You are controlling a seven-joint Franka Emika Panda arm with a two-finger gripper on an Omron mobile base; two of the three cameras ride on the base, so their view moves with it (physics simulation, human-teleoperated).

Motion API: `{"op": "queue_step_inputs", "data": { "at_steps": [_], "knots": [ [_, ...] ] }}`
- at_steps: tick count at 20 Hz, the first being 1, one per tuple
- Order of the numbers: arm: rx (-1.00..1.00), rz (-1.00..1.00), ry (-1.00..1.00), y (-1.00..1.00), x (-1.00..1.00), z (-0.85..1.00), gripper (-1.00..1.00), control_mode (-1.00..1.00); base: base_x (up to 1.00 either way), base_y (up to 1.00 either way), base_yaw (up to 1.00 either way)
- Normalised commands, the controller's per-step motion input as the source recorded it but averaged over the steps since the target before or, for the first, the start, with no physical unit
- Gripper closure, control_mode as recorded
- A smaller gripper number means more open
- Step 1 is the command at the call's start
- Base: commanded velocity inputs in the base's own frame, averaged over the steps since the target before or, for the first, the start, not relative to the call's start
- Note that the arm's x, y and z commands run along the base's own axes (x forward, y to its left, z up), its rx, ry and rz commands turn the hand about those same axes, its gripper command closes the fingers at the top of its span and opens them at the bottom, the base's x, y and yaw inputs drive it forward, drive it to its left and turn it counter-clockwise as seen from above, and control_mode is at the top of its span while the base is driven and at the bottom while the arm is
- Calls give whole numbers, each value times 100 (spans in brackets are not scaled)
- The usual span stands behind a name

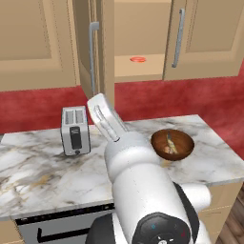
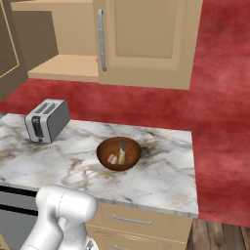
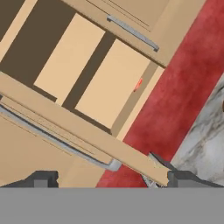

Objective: Open the cabinet. Pick the tangerine and banana from the cabinet and place them into the bowl. Then close the cabinet.

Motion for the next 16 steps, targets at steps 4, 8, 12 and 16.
{"op": "queue_step_inputs", "data": {
  "at_steps": [4,8,12,16],
  "knots": [
    [0,-8,0,20,4,-5,-100,-100,0,0,0],
    [0,-12,0,18,23,-15,-100,-100,0,0,0],
    [0,-12,0,22,36,-23,-100,-100,0,0,0],
    [0,-9,0,27,48,-23,-100,-100,0,0,0]
  ]
}}
